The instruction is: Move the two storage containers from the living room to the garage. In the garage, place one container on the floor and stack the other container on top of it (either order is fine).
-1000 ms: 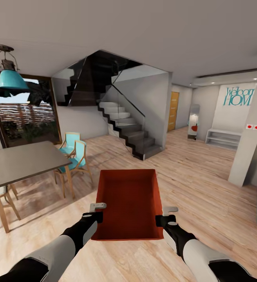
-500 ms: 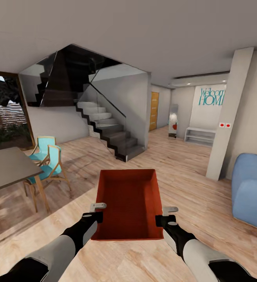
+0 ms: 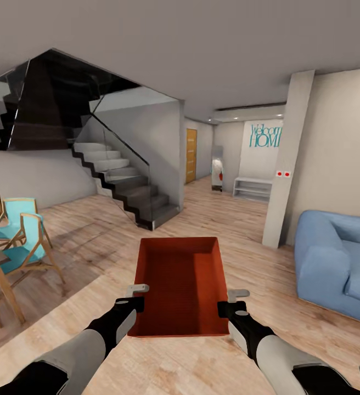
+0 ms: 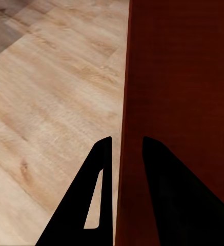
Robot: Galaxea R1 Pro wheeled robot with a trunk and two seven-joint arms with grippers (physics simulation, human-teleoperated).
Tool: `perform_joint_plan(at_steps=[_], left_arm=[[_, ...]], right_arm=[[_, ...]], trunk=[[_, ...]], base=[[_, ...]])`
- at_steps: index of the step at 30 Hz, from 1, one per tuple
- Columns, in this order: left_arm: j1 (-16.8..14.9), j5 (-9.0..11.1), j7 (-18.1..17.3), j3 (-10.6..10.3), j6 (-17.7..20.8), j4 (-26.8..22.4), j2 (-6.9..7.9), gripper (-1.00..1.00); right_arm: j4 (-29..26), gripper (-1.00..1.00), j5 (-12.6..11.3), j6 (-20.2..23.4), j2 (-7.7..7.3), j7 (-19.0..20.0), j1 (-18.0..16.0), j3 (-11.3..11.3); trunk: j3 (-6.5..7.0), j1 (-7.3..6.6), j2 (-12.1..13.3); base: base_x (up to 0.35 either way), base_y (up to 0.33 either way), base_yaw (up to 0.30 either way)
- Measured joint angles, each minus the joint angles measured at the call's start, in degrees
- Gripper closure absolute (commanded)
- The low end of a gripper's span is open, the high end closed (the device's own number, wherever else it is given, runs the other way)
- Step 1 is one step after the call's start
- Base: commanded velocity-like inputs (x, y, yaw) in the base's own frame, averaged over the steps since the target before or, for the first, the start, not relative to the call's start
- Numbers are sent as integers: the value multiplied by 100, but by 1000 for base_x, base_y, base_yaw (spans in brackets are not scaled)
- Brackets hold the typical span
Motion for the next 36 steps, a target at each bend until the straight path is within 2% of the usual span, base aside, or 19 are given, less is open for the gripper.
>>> perform_joint_plan(at_steps=[28,36], left_arm=[[0,0,-6,7,-23,9,0,100],[-1,1,-1,1,-10,6,2,100]], right_arm=[[-4,100,6,-7,0,3,0,-1],[1,100,12,-6,5,-5,0,-11]], trunk=[[0,0,0],[0,0,0]], base=[[313,-22,-7],[318,0,-175]])
